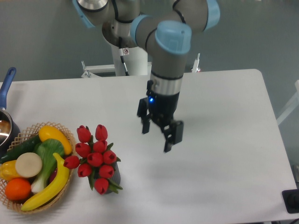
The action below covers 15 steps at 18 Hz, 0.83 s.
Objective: Insert the flowers into the vase
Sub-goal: 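Open the gripper and lift it up away from the tulips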
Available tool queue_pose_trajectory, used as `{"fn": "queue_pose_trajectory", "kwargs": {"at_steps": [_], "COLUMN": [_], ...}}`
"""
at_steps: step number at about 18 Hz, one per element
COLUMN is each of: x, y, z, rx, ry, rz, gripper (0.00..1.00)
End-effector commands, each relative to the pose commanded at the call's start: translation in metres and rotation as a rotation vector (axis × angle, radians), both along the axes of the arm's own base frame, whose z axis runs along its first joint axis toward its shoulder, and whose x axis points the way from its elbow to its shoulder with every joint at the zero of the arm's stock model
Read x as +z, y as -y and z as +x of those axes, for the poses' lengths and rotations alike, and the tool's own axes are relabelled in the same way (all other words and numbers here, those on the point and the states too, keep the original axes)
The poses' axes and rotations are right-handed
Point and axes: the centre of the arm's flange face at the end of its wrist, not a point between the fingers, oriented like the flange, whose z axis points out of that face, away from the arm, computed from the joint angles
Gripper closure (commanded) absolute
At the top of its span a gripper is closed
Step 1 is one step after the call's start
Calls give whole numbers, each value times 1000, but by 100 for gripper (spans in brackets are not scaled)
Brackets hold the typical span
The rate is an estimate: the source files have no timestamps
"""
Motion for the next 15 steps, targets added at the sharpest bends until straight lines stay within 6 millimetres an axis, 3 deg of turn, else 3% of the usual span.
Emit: {"fn": "queue_pose_trajectory", "kwargs": {"at_steps": [3,6,8,9,12,15], "x": [42,64,69,72,73,73], "y": [30,51,68,90,111,121], "z": [2,-4,-5,-11,-16,-17], "rx": [-14,-16,-30,-60,-105,-105], "ry": [4,-24,-35,-38,-44,-48], "rz": [-32,-48,-82,-119,-168,-175], "gripper": [0,0,0,0,0,0]}}
